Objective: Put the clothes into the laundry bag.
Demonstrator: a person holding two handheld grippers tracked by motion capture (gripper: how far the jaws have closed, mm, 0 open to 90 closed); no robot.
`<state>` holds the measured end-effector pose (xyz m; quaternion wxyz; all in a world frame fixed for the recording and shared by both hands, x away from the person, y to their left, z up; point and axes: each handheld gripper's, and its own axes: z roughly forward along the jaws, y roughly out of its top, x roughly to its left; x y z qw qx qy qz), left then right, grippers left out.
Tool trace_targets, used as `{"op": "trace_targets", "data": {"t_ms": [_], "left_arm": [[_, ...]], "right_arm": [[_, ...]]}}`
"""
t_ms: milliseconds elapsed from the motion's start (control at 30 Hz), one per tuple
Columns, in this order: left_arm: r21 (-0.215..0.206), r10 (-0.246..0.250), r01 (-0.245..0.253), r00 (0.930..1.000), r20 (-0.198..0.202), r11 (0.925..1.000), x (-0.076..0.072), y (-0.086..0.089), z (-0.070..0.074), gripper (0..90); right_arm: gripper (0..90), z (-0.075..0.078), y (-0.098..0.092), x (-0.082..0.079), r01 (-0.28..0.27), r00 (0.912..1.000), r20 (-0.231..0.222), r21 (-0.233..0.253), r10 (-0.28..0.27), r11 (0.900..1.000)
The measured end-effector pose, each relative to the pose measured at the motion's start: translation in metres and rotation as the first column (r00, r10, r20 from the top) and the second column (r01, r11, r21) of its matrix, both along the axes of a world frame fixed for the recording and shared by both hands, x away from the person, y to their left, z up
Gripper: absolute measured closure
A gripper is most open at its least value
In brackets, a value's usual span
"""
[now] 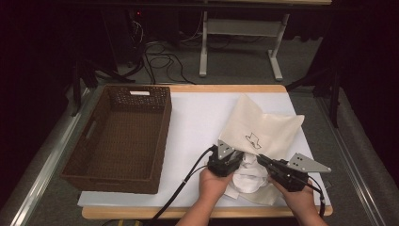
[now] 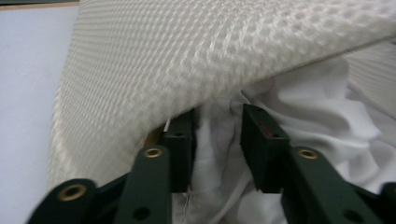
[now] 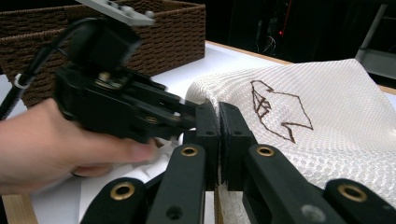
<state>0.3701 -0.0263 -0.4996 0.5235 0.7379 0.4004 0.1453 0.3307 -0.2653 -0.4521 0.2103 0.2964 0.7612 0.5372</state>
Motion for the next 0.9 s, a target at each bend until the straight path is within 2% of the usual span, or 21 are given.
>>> {"op": "trace_targets", "data": {"t_ms": [133,233,300,433,500,567,667,700,767,800,900], "left_arm": [[-0.011,-0.02,0.02,0.9996,0.019,0.9997,-0.019,0.018,0.004,56.1],[0.008,-0.02,0.019,0.9984,0.053,0.9998,-0.035,0.029,0.007,49.6],[0.026,-0.033,0.031,0.9979,0.055,0.9992,-0.043,0.035,0.005,43.6],[0.095,-0.053,0.051,0.9984,0.02,0.9942,-0.054,0.04,-0.006,34.4],[0.104,-0.058,0.057,0.9983,0.005,0.993,-0.056,0.04,-0.013,34.3],[0.097,-0.074,0.078,0.9963,-0.043,0.9923,-0.055,0.037,-0.02,35.1],[0.118,-0.085,0.092,0.9944,-0.063,0.9887,-0.053,0.032,-0.021,35.3],[0.123,-0.086,0.096,0.9927,-0.084,0.9877,-0.051,0.031,-0.022,35.3],[0.143,-0.101,0.124,0.9826,-0.156,0.982,-0.047,0.028,-0.024,35.9],[0.142,-0.116,0.14,0.9788,-0.169,0.9798,-0.046,0.027,-0.025,38.9],[0.166,-0.124,0.148,0.9812,-0.148,0.9749,-0.048,0.024,-0.024,47.6]], "right_arm": [[88.8,0.0,0.0,0.001,-0.003,1.0,0.001,0.0,0.003,1.0],[88.7,0.0,0.002,0.0,-0.003,1.0,0.004,-0.004,0.003,1.0],[88.8,0.0,0.002,0.0,-0.004,1.0,0.003,-0.004,0.004,1.0],[88.7,0.0,0.002,0.0,-0.005,1.0,0.006,-0.008,0.005,1.0],[88.7,-0.001,0.002,0.0,0.002,1.0,-0.005,-0.006,-0.002,1.0],[88.7,0.0,0.002,0.0,0.0,1.0,0.002,-0.007,0.0,1.0],[88.7,0.0,0.001,-0.001,-0.004,1.0,0.0,-0.004,0.004,1.0],[88.7,0.0,0.001,-0.001,-0.003,1.0,0.0,-0.005,0.003,1.0],[88.7,-0.001,0.001,-0.001,0.0,1.0,0.0,-0.005,0.0,1.0],[88.7,-0.001,0.001,-0.001,0.001,1.0,-0.003,-0.004,-0.001,1.0],[88.7,-0.002,0.002,-0.001,-0.007,0.9999,-0.007,-0.006,0.007,1.0]]}}
